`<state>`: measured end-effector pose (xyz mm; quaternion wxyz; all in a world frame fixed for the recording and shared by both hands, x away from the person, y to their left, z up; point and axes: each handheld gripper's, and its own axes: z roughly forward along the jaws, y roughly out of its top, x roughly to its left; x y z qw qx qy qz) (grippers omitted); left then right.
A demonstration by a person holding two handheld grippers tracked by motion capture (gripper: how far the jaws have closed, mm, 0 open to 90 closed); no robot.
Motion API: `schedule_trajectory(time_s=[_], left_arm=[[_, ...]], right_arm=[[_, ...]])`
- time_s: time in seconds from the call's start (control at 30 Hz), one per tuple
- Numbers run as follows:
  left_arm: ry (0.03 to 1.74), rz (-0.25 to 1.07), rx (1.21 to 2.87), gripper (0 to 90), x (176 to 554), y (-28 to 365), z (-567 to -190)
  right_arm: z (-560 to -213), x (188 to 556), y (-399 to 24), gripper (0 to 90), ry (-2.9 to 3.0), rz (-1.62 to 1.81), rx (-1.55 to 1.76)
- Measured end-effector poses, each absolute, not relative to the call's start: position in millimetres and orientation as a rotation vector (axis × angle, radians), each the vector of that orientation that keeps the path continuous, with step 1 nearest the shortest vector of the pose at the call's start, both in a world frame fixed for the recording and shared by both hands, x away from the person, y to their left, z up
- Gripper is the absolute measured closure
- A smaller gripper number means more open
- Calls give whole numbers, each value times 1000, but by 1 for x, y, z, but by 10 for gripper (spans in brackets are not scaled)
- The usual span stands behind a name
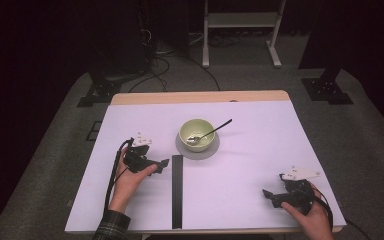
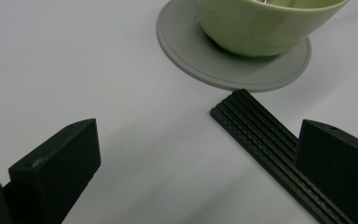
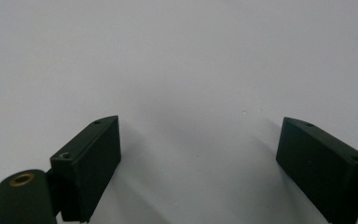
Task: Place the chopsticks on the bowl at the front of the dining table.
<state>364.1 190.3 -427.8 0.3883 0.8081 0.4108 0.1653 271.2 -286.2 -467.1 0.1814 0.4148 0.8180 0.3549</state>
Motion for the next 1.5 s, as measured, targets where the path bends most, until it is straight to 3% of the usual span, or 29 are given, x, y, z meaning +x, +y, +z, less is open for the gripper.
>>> schedule_trajectory(time_s=[1.5], left_arm=[[1102,447,2126,0,393,166,-458]], right_arm=[[-467,271,-286,121,2309,1001,1172]])
